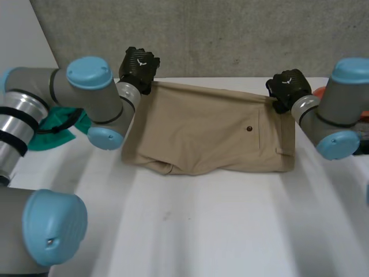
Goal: Fold the laundry.
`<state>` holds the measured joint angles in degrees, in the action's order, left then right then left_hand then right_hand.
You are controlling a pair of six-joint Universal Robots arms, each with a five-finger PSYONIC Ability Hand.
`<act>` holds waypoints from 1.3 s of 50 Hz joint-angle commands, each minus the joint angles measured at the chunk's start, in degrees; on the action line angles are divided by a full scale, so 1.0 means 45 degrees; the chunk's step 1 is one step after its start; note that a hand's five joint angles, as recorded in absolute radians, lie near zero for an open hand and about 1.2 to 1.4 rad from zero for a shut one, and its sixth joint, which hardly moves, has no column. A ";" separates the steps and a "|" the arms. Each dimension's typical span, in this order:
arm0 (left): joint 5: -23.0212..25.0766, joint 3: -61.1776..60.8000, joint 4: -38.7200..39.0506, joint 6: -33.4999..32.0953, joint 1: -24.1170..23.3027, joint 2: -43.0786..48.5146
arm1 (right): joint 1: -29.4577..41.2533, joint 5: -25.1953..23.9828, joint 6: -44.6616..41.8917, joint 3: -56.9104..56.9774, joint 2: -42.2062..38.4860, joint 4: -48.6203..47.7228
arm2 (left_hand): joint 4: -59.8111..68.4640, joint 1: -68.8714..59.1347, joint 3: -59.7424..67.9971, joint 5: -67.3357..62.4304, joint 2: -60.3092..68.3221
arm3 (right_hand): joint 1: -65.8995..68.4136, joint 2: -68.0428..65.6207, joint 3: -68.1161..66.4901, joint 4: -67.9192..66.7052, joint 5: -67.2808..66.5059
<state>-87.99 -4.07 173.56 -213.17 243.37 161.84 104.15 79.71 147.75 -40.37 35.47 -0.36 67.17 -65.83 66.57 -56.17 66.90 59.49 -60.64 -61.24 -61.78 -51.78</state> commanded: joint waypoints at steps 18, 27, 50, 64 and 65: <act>0.0062 -0.5791 0.1822 0.2937 -0.0351 -0.4477 | -0.0429 -0.0467 0.2577 -0.1669 0.2721 0.7501 | -1.2704 1.2407 -1.2570 1.2482 -1.2645 | -1.0997 1.1254 1.1386 1.1506 1.1506; 0.0101 -0.8137 0.1861 0.4227 -0.0859 -0.6041 | -0.0547 0.0449 0.2538 -0.5303 0.2977 0.4186 | -1.2704 1.2407 -1.2570 1.2482 -1.2645 | -1.0735 1.0992 1.1124 1.1244 1.1245; -0.0153 -0.9680 0.1588 0.4384 -0.0606 -0.7330 | -0.3358 0.1018 -0.2495 -0.7416 0.4695 0.1096 | -1.2704 1.2407 -1.2570 1.2482 -1.2645 | 0.4558 -0.4302 -0.4170 -0.4050 -0.4049; -0.0153 -1.1300 0.1569 0.4442 0.0116 -0.8813 | 0.2414 -0.3099 -0.4806 -0.7043 0.4834 -0.2377 | -1.2704 1.2407 -1.2570 1.2482 -1.2645 | 0.4558 -0.4302 -0.4170 -0.4050 -0.4049; -0.0153 -1.1379 0.1569 0.4481 0.0175 -0.8912 | 0.2789 -0.3316 -0.4767 -0.7043 0.4658 -0.2516 | -1.2704 1.2407 -1.2570 1.2482 -1.2645 | 0.4558 -0.4302 -0.4170 -0.4050 -0.4049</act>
<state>-88.63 -52.82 180.66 -193.35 242.66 124.46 103.57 74.13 125.16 -71.41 56.80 -4.32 11.42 -10.84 11.95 -2.80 11.88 64.10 -66.92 -68.35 -68.37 -57.16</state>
